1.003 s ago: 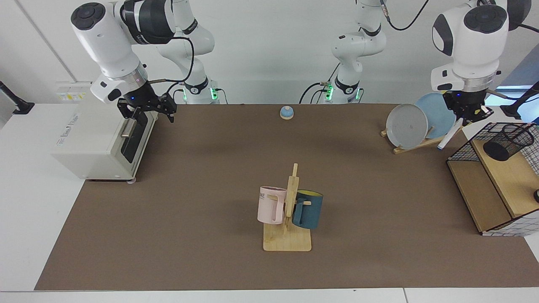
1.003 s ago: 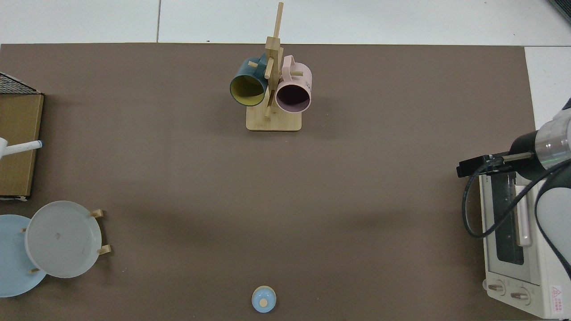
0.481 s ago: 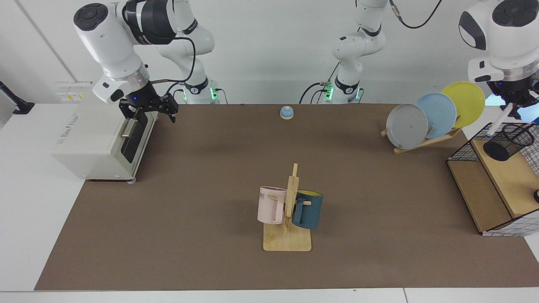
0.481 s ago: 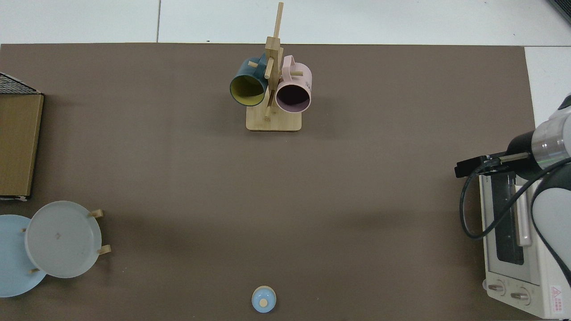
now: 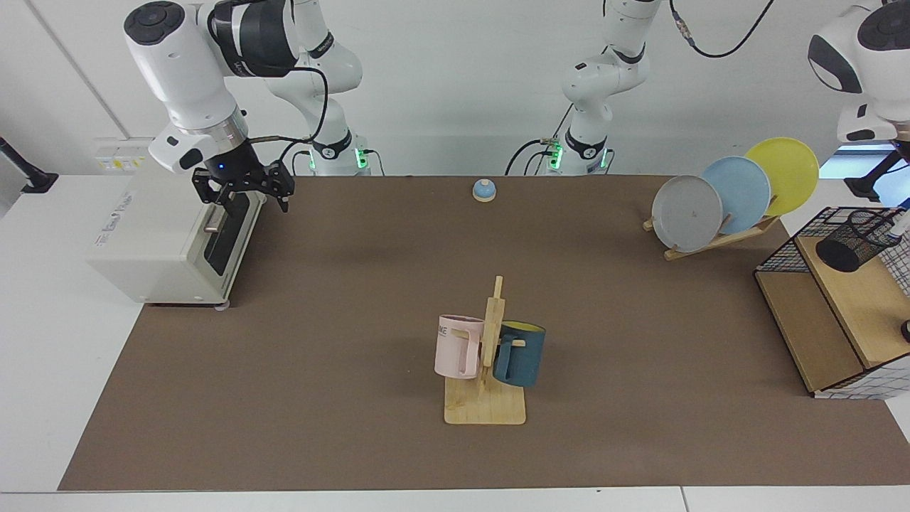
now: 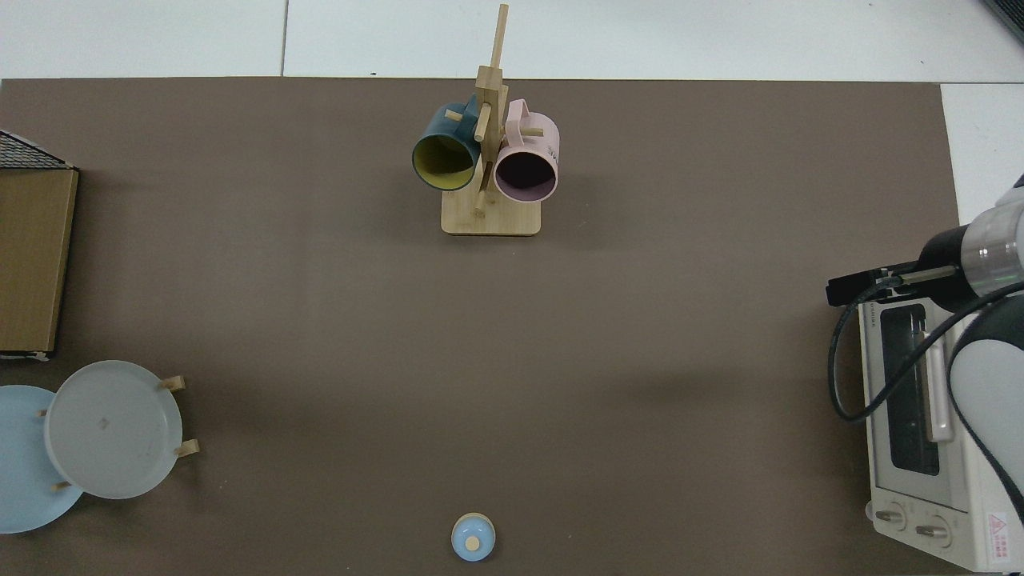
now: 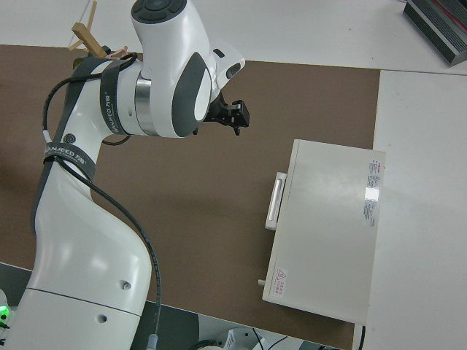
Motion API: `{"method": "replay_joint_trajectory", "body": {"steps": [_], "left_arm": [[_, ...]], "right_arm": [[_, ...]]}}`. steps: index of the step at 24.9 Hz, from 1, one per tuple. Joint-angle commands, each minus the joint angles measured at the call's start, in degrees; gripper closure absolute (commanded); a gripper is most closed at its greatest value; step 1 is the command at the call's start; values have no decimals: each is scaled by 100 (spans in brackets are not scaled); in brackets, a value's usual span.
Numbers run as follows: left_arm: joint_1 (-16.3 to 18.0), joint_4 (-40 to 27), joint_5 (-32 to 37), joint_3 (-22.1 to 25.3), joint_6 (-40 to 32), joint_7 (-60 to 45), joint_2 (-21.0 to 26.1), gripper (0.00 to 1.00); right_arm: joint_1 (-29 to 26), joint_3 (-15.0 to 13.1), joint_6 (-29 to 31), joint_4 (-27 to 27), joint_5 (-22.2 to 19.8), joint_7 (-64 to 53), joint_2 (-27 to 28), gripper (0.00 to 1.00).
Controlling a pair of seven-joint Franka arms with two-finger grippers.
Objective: Put markers into pen holder
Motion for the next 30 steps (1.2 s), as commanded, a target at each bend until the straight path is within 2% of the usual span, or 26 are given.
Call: {"method": "replay_joint_trajectory", "body": {"steps": [1, 5, 8, 23, 27, 28, 29, 30], "left_arm": [[18, 152, 426, -62, 147, 445, 140, 100], [18, 73, 470, -62, 51, 638, 131, 100], [18, 46, 821, -62, -72, 656, 298, 100], [0, -287, 1015, -62, -573, 656, 351, 100], [-70, -358, 1287, -71, -767, 621, 526, 100], [-79, -350, 1297, -71, -758, 621, 544, 92], [-79, -349, 1305, -71, -741, 621, 545, 73], [-79, -349, 1305, -71, -740, 621, 553, 31]], "right_arm": [[-39, 48, 85, 24, -203, -62, -11, 0], [-39, 48, 85, 24, -194, -44, -20, 0], [-56, 13, 67, 24, -106, -62, -28, 0], [-48, 22, 58, 24, -97, -62, -55, 0], [-56, 13, 50, 24, -97, -62, -55, 0], [-65, 13, 50, 24, -97, -62, -55, 0], [-65, 13, 41, 24, -97, -62, -63, 0], [-65, 13, 41, 24, -97, -62, -55, 0]]}}
